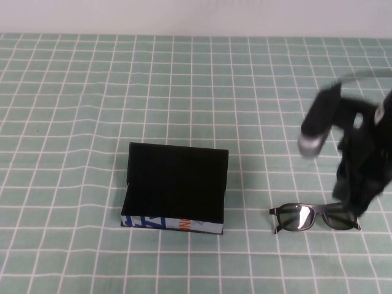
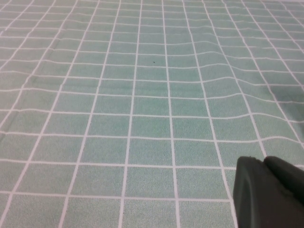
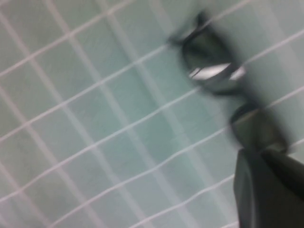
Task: Return glasses to glasses case
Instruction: Pick up the glasses from the table
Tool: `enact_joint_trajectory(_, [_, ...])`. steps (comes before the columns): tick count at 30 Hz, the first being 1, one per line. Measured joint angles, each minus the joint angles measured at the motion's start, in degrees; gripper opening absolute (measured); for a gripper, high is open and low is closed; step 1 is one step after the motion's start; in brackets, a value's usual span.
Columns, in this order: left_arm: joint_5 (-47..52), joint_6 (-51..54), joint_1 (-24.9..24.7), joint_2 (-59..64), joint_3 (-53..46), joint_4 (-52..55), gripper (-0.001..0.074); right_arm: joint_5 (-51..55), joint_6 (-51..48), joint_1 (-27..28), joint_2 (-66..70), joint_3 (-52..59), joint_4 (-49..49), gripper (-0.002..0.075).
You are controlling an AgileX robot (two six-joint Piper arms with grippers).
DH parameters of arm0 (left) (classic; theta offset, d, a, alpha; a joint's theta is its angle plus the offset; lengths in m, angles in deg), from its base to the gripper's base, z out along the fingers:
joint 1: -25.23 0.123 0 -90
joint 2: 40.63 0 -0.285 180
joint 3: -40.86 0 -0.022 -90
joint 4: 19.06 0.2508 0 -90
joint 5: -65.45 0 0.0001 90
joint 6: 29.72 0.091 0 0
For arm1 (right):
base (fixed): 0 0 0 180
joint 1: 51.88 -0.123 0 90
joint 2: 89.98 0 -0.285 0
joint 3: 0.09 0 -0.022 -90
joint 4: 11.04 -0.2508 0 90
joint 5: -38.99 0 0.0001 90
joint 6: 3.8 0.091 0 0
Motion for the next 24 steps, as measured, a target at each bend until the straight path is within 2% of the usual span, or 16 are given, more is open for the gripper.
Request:
enact_joint_trajectory(5, [0.00,0.00,0.00,0.00,0.00,0.00,-0.0004,-0.70,1.50,0.00,0.60,6.28,0.52,-0.0006])
enact_joint_trajectory(7, [0.00,0.00,0.00,0.00,0.00,0.00,-0.0004,-1.23,0.28,0.00,0.60,7.38,0.40,0.0036])
enact_joint_trajectory(9, [0.00,0.00,0.00,0.00,0.00,0.00,-0.0004,-3.51,-2.21,0.00,0.60,7.78,-0.64,0.0114])
enact_joint_trajectory(14, [0.00,0.00,0.00,0.00,0.00,0.00,-0.0004,-11.61,-11.95,0.00,2.20,8.98,-3.08,0.0435])
enact_joint_trajectory(16, [0.00,0.00,0.00,0.00,0.00,0.00,-0.0004,-14.21,-13.27,0.00,3.59,8.98,-4.01,0.0526])
enact_joint_trajectory(19, [0.00,0.00,0.00,0.00,0.00,0.00,-0.0004,-16.51,-13.63,0.00,6.18,8.98,-4.78,0.0574])
enact_joint_trajectory(24, [0.00,0.00,0.00,0.00,0.00,0.00,-0.0004,-18.48,-13.63,0.00,10.58,8.98,-2.19,0.0593])
